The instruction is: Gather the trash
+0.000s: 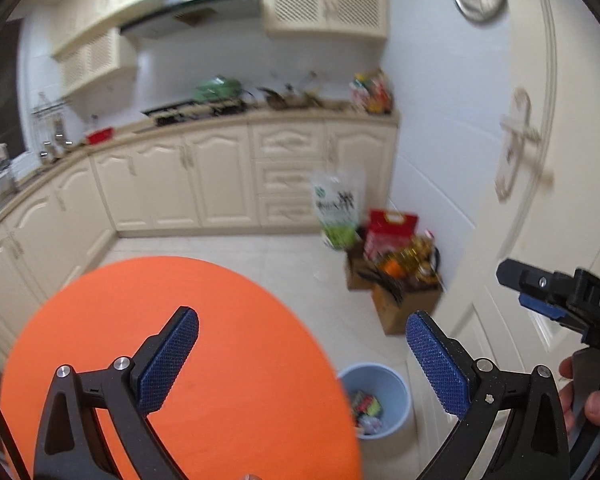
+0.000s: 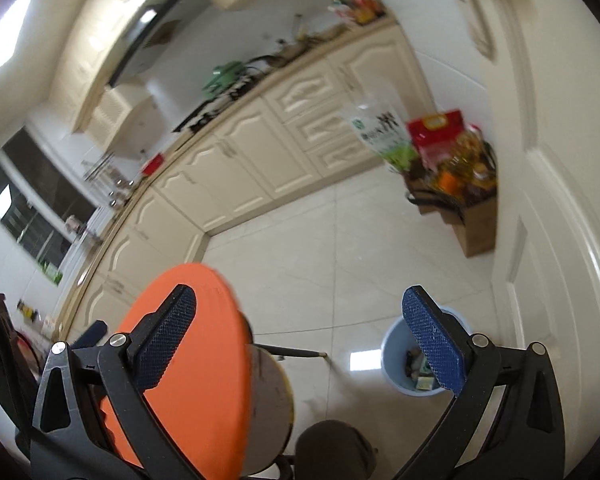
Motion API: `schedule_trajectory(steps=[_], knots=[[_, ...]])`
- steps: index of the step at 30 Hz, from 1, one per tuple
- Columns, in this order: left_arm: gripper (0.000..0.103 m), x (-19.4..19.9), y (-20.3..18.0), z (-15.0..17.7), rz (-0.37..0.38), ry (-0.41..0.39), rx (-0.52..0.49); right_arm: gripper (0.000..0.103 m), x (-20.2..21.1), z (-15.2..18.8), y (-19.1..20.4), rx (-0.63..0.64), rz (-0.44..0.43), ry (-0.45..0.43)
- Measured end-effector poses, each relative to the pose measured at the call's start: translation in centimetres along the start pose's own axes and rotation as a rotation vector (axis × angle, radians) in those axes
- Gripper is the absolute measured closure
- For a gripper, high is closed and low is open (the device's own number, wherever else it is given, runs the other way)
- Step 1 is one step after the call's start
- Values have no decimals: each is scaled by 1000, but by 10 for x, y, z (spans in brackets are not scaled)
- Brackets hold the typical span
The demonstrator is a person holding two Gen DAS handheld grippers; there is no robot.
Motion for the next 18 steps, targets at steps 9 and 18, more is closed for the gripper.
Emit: schedule_trajectory(steps=[9, 18], knots=[[1, 138, 52, 68, -155, -166, 116, 0, 43, 35, 147, 263, 8, -85], [1, 245, 50, 137, -314, -264, 181, 0, 82, 76, 268, 464, 42, -197]])
Point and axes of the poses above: each gripper's, at about its wrist camera, not at the fingertips, and x roughly against the way its jaws point, y to its left, z to its underside, the point moved 4 cm from there along -x, roughly the way its jaws point, and after that the axes turned 5 degrees about z, right-handed, at the moved point
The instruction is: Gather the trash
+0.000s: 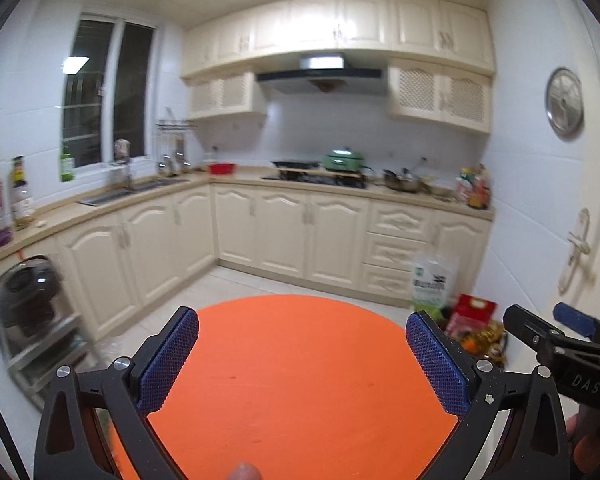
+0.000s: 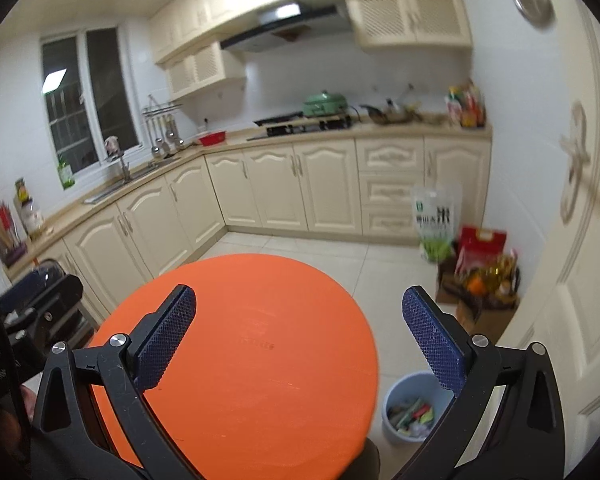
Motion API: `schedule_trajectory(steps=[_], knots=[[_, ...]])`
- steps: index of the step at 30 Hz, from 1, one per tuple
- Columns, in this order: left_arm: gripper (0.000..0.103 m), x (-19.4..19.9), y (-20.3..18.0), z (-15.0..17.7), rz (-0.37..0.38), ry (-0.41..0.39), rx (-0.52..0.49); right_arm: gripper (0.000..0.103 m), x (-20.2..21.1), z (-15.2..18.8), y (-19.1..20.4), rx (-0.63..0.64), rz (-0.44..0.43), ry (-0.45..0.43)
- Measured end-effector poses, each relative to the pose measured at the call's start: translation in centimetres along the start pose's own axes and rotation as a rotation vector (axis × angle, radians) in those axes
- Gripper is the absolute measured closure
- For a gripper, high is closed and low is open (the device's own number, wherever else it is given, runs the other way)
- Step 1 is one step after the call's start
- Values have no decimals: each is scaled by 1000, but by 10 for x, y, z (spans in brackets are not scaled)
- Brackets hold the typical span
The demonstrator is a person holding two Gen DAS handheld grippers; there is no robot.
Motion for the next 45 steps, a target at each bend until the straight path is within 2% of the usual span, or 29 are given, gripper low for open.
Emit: schedule_trajectory(steps=[8, 15, 19, 31, 37, 45], knots=[[1, 77, -5, 37, -84, -54, 35, 0, 35, 1, 89, 126, -25, -81], [1, 128, 2, 59, -115, -75, 82, 0, 45, 4, 117, 145, -58, -99], [1, 133, 11, 50, -133, -70, 97, 0, 43, 6, 121, 146, -70, -95], [1, 133, 0, 26, -164, -92, 73, 0, 52, 4, 125, 145, -81, -117], [1, 130, 10, 21, -165, -95, 73, 0, 53, 4, 124, 144, -79, -116], [1, 125, 17, 21, -130, -109, 92, 0, 52, 3, 124, 135, -81, -107]])
Point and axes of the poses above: each gripper's, at about its wrist camera, not at the fingertips, and x roughly against the way its jaws point, y to its left, z to its underside, the point moved 4 cm from there along -x, roughly the way its jaws point, and after that the axes turned 5 degrees about z, right-handed, at the moved point
